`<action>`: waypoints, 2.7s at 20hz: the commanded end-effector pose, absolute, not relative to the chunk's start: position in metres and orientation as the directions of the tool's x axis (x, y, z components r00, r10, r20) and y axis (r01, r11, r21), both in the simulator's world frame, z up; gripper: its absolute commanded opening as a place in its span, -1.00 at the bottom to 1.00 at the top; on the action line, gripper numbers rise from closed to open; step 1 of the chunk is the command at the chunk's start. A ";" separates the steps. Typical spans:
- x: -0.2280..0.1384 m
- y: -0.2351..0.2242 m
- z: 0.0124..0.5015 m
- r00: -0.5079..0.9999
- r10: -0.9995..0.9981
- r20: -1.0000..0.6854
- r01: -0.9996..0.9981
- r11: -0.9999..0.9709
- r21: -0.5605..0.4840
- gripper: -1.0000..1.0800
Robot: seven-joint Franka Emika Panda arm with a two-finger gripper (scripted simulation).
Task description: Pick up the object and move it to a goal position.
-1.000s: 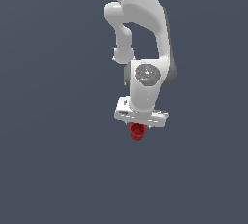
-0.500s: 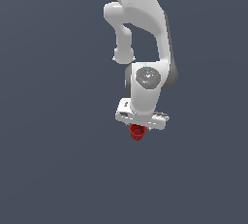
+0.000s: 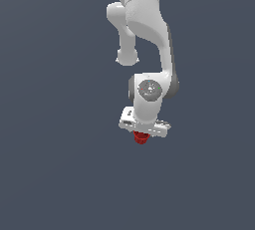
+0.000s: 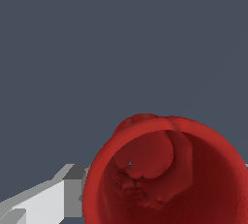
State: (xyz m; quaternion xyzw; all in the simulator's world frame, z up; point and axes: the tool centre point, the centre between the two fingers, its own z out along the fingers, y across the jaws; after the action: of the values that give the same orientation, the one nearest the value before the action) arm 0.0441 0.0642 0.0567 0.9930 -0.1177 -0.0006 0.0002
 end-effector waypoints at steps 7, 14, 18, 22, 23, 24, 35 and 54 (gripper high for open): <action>0.046 0.064 0.047 0.972 -0.235 0.000 -0.235 -0.972 0.000 -1.00; 0.046 0.064 0.047 0.972 -0.235 0.000 -0.235 -0.972 0.000 -1.00; 0.045 0.065 0.048 0.972 -0.234 0.000 -0.234 -0.972 0.000 -1.00; 0.044 0.063 0.057 0.972 -0.234 0.000 -0.234 -0.972 0.000 -1.00; 0.044 0.062 0.061 0.972 -0.234 0.000 -0.234 -0.972 0.000 -1.00; 0.043 0.061 0.065 0.972 -0.234 0.000 -0.234 -0.972 0.000 -1.00; 0.032 0.041 0.150 0.972 -0.234 0.000 -0.234 -0.972 -0.001 -1.00; 0.014 -0.003 0.334 0.972 -0.235 0.000 -0.235 -0.972 0.000 -1.00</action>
State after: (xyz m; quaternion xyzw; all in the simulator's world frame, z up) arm 0.0148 -0.0004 0.3239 0.9930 -0.1184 -0.0002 -0.0002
